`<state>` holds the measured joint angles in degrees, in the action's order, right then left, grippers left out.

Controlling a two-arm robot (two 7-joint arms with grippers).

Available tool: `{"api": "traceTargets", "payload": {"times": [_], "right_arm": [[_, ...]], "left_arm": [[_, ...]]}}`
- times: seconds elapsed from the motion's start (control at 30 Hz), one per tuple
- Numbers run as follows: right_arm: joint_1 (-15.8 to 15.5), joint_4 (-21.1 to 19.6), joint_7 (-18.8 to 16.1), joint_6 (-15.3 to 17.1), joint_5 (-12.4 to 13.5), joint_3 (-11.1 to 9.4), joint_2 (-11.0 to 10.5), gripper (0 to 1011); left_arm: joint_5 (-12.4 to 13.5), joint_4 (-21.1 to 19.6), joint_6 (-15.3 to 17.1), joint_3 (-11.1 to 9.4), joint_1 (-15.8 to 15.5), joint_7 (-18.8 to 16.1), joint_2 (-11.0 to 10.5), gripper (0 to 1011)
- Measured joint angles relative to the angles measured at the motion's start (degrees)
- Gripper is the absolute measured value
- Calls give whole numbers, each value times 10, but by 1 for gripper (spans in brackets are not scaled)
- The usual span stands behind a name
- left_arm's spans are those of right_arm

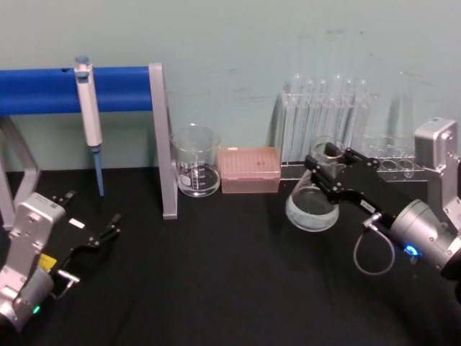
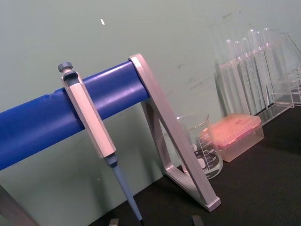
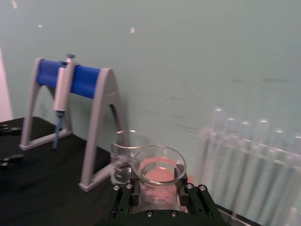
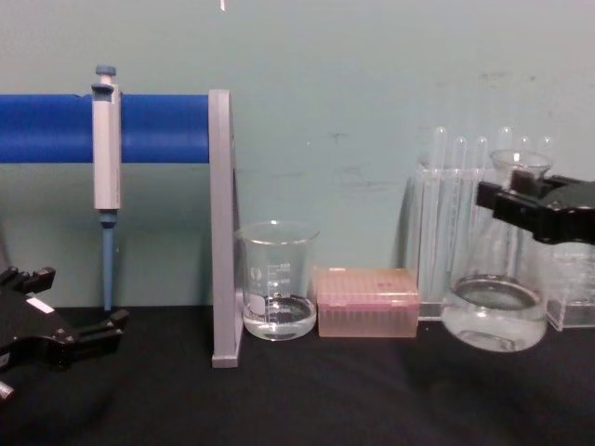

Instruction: Grasp the erlenmeyer flask with one hand, shake it three times, then place it back.

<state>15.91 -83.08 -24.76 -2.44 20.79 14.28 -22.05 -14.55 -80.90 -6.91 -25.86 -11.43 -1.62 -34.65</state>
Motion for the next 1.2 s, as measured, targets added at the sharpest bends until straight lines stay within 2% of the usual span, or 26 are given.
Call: {"api": "traceTargets", "payload": {"times": [0.63, 1.2], "right_arm": [[32, 17, -63, -5, 28, 70, 3, 457], [55, 53, -93, -13, 52, 106, 2, 457]], "left_arm": [[0, 0, 0, 0, 0, 0, 0, 1001], [0, 0, 0, 0, 0, 0, 0, 1001]]}}
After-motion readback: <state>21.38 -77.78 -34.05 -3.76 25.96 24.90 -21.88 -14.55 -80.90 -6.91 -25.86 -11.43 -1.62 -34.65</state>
